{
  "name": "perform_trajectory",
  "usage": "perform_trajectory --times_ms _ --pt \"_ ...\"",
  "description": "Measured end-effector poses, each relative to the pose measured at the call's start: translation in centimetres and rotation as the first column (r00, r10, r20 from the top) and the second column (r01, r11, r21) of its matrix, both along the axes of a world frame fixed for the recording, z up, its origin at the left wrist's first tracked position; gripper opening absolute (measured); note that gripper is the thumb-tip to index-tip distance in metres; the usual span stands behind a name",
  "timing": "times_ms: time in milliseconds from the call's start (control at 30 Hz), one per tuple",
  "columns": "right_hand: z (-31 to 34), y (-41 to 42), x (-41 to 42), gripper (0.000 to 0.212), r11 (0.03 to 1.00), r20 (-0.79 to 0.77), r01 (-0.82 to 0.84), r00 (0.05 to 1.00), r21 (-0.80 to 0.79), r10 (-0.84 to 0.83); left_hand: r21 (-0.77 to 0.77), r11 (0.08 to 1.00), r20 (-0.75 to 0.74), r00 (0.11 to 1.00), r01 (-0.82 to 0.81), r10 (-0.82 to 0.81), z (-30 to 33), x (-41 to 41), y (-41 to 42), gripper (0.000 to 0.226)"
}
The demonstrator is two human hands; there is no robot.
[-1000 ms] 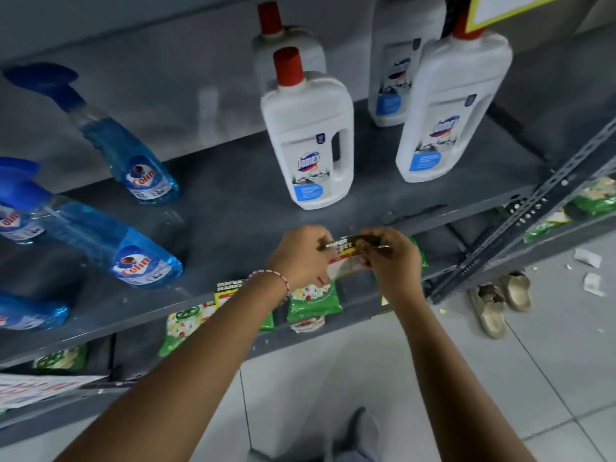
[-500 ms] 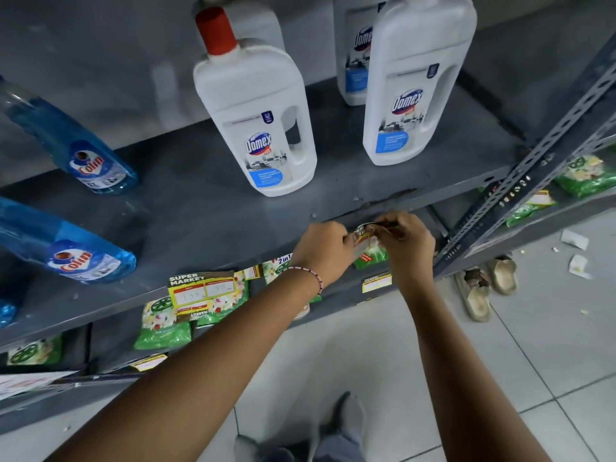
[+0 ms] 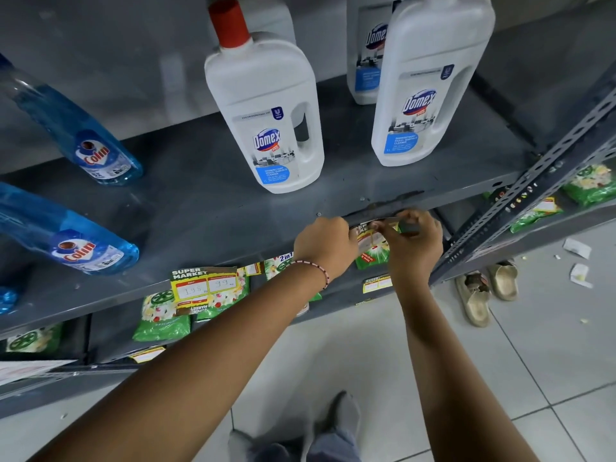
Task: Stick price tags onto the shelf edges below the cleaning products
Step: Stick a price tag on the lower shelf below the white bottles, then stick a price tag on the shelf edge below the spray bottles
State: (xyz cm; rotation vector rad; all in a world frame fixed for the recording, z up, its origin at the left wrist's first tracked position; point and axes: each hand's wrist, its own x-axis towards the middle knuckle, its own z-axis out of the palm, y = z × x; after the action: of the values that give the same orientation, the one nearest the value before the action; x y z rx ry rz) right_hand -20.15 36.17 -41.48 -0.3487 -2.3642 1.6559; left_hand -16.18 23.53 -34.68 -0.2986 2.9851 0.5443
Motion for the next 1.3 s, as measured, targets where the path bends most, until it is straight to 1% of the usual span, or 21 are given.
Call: perform_trajectory --times_ms 67,133,233,300,400,433,467,533,567,600,633,667,733,800,900,967,1033,1100,1167,1233,1300 --pt "-0.2 -0.3 0.3 0.037 0.996 0.035 0.038 0.999 -0.078 -0.035 -0.07 0.998 -0.019 1.0 0.009 -0.01 0.1 0.2 0.0 0.039" --pt "-0.4 -0.6 0.6 0.035 0.983 0.075 0.094 0.994 -0.155 -0.083 -0.09 0.996 -0.035 0.999 0.007 -0.011 0.1 0.5 -0.1 0.039" --pt "0.0 -0.9 0.8 0.03 0.939 0.127 0.219 0.973 -0.263 -0.192 -0.021 1.0 -0.017 1.0 0.022 -0.023 0.2 0.8 -0.5 0.042" --pt "0.3 -1.0 1.1 0.029 0.925 0.149 0.268 0.961 -0.269 -0.235 0.043 0.999 0.007 0.999 0.032 -0.032 0.7 1.2 -1.3 0.046" --pt "0.3 -1.6 2.5 0.025 0.925 0.179 0.276 0.955 -0.26 -0.235 0.118 0.992 -0.019 0.999 -0.032 0.035 1.9 2.6 -4.0 0.05" --pt "0.2 -2.0 3.4 0.024 0.935 0.171 0.253 0.962 -0.25 -0.214 0.108 0.993 -0.033 0.998 -0.054 0.057 2.2 3.5 -5.3 0.049" --pt "0.2 -2.8 4.4 0.023 0.953 0.148 0.188 0.977 -0.238 -0.156 0.091 0.993 -0.051 0.996 -0.074 0.079 2.6 4.6 -7.0 0.043" --pt "0.6 -4.9 6.5 0.019 0.979 0.084 -0.034 0.995 -0.199 0.052 0.032 0.992 -0.071 0.99 -0.12 0.122 2.9 6.9 -10.7 0.021" --pt "0.8 -6.3 7.4 0.016 0.973 0.063 -0.168 0.982 -0.157 0.18 -0.026 0.988 -0.064 0.987 -0.151 0.149 3.1 8.1 -12.6 0.016" --pt "1.0 -7.7 8.1 0.013 0.954 0.031 -0.289 0.956 -0.079 0.292 -0.094 0.977 -0.042 0.981 -0.193 0.19 3.1 9.2 -14.3 0.025" --pt "1.0 -9.1 8.7 0.01 0.925 -0.013 -0.38 0.925 0.021 0.38 -0.117 0.964 -0.016 0.971 -0.24 0.24 3.1 10.2 -15.9 0.032" --pt "1.0 -10.4 9.2 0.012 0.89 -0.056 -0.444 0.891 0.103 0.451 -0.082 0.954 -0.008 0.957 -0.288 0.289 3.1 11.1 -17.0 0.033" --pt "1.1 -12.7 9.9 0.019 0.825 -0.115 -0.534 0.822 0.184 0.558 0.035 0.944 -0.012 0.945 -0.327 0.328 3.1 12.2 -18.1 0.019" --pt "1.6 -14.4 10.6 0.027 0.77 -0.145 -0.582 0.765 0.263 0.628 0.082 0.951 -0.054 0.952 -0.297 0.302 3.1 12.8 -18.4 0.006" --pt "2.1 -16.4 11.6 0.033 0.702 -0.14 -0.62 0.707 0.351 0.694 0.158 0.939 -0.101 0.941 -0.305 0.323 2.2 13.3 -18.6 0.012" --pt "1.9 -17.4 12.4 0.027 0.694 -0.142 -0.624 0.699 0.359 0.701 0.196 0.937 -0.113 0.942 -0.29 0.315 1.7 14.0 -18.5 0.017" --pt "1.7 -18.2 13.4 0.018 0.71 -0.143 -0.608 0.715 0.355 0.684 0.234 0.943 -0.129 0.953 -0.238 0.273 1.6 15.6 -18.7 0.021" --pt "1.9 -19.2 14.9 0.013 0.68 -0.122 -0.638 0.691 0.362 0.712 0.265 0.939 -0.175 0.947 -0.219 0.27 1.5 18.0 -19.7 0.02" --pt "2.4 -21.0 16.9 0.014 0.642 -0.06 -0.694 0.663 0.327 0.747 0.294 0.924 -0.239 0.917 -0.245 0.319 1.2 20.8 -21.7 0.017" --pt "3.0 -23.7 18.8 0.016 0.644 -0.032 -0.716 0.662 0.269 0.749 0.31 0.898 -0.292 0.868 -0.312 0.402 0.7 23.6 -24.3 0.014" --pt "3.2 -26.7 20.4 0.016 0.615 -0.026 -0.731 0.638 0.296 0.77 0.377 0.837 -0.285 0.811 -0.396 0.512 0.7 26.3 -26.8 0.015"
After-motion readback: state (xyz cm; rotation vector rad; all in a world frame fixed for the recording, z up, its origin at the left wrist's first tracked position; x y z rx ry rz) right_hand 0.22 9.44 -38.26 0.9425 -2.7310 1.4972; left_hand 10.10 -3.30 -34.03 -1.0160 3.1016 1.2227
